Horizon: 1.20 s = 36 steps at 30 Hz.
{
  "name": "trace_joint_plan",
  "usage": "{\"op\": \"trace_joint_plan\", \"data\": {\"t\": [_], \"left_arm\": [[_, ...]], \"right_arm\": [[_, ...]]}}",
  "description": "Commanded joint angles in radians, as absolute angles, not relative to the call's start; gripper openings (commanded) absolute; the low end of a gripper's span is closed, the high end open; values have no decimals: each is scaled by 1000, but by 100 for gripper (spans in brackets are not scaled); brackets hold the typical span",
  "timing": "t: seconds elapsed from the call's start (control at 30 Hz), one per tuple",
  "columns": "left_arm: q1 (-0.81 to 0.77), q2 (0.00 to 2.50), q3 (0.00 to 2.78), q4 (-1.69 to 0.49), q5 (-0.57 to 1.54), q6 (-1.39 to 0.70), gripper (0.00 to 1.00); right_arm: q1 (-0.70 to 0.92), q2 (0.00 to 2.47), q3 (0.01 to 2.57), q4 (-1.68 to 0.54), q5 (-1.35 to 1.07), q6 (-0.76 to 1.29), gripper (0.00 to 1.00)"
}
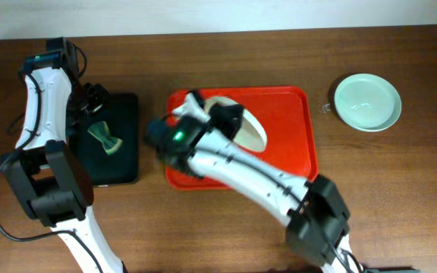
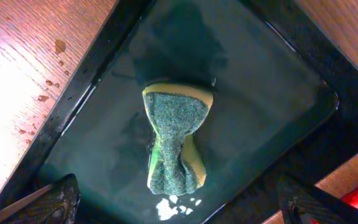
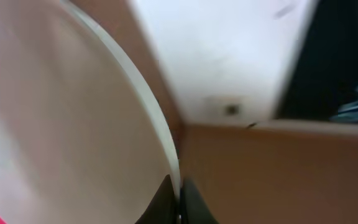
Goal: Clean dirty plates on tray and stack at the side
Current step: 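Place the sponge on the black tray and lift the plate with the right gripper, then carry the plate with the right gripper onto the side plate stack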
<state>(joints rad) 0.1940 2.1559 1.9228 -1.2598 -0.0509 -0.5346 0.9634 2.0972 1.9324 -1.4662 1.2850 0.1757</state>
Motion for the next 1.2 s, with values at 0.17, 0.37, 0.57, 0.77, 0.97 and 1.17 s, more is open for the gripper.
{"op": "trace_joint_plan", "data": {"t": [0.17,0.37,0.57,0.77,0.97,1.17], "left_arm": [[192,2139,1935,-1261,-40,-522,99],[192,2139,1935,-1261,-41,-522,99],[193,2139,1935,-1261,-40,-522,99],[192,2139,1935,-1261,-40,-522,99],[192,2139,1935,-1261,-41,-522,99],[192,2139,1935,-1261,-41,-522,99]], "right_arm": [[992,2063,1953,-1469,1512,238,4],[619,2063,1953,-1356,970,508,4],[130,2063,1953,-1069,-229,172,4],[-326,2066,1924,-1045,-370,172,4],[-565,2071,1814,-960,-355,173,4],[-607,2071,1684,-825,-354,173,4]]}}
